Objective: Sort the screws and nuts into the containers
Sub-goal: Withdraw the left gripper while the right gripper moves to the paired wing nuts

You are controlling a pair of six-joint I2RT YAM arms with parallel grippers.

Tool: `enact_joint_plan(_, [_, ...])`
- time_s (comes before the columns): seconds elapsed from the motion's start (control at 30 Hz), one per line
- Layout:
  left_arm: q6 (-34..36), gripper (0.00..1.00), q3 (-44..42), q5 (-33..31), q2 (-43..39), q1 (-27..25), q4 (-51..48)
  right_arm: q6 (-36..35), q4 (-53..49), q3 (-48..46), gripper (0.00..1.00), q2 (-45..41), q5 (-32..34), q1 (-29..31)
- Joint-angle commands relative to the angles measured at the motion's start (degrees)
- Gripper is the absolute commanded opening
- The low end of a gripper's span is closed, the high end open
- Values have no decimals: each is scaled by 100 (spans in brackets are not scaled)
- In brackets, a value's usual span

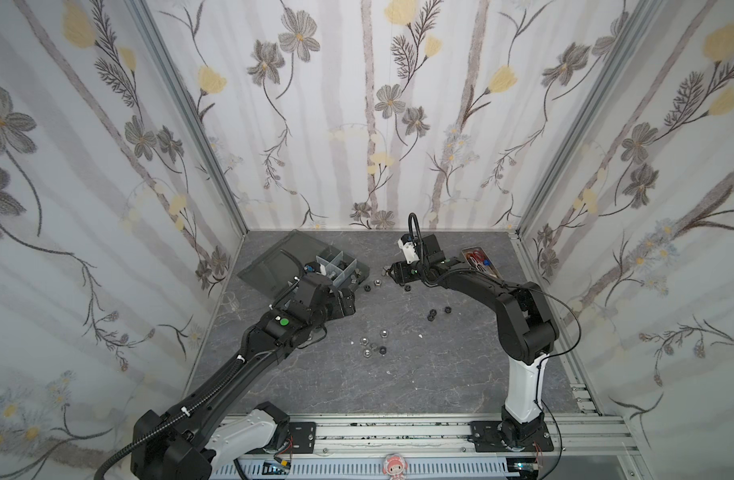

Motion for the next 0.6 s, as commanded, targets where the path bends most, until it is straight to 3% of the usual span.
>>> enact_joint_plan(0.0, [-177,100,-139,5,-248,-60,-152,-231,-11,387,74,384,-350,-106])
enact_joint_plan(0.57, [-173,100,-233,-109,-462,-110,-427,-217,89,1430,71,1875,-1320,-437])
